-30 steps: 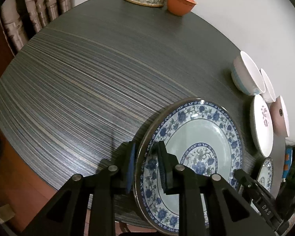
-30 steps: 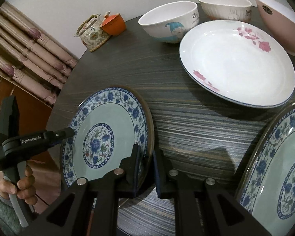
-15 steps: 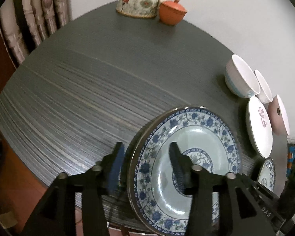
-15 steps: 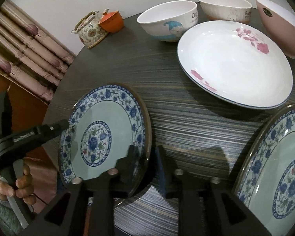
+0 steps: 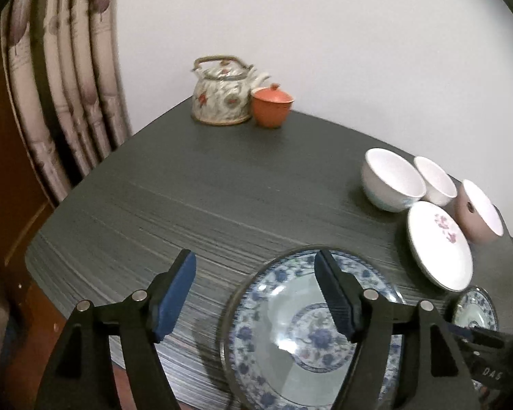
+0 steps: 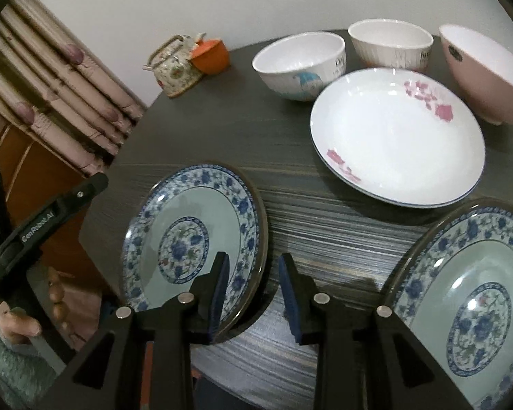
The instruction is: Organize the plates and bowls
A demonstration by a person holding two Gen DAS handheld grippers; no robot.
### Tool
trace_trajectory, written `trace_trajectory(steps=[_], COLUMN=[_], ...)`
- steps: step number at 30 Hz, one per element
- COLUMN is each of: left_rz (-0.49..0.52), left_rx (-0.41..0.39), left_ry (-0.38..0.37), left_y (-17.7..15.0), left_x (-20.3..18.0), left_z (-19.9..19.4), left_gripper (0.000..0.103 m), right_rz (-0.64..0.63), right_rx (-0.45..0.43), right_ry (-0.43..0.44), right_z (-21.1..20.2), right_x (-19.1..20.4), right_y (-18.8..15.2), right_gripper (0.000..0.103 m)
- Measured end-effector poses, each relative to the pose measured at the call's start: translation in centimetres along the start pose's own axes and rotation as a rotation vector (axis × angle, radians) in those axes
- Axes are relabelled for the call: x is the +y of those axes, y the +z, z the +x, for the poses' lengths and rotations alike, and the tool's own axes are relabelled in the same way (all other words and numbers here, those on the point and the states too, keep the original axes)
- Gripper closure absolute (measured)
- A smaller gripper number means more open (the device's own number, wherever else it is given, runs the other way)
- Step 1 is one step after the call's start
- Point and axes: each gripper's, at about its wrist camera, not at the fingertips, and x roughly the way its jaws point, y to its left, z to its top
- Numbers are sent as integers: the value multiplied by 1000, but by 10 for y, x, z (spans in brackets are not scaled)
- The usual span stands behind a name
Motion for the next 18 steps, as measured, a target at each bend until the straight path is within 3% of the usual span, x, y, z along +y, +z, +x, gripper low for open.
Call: trace_trajectory(steps=[5, 9, 18], left_rz=[93, 153, 115], left_rx=[-18, -32, 53], left_ry=[-96, -110, -168], left_y=[-8, -15, -32], left_x=[-21, -45, -76], left_z=[-12, -21, -29], left_gripper=[34, 30, 30], right_rz=[-23, -46, -62], right_rx=[-16, -21, -37], right_ry=[24, 23, 2], right_z=[-25, -46, -98], right_x=[-7, -17, -59], right_y=[-5, -9, -28], right_gripper=[72, 72, 72])
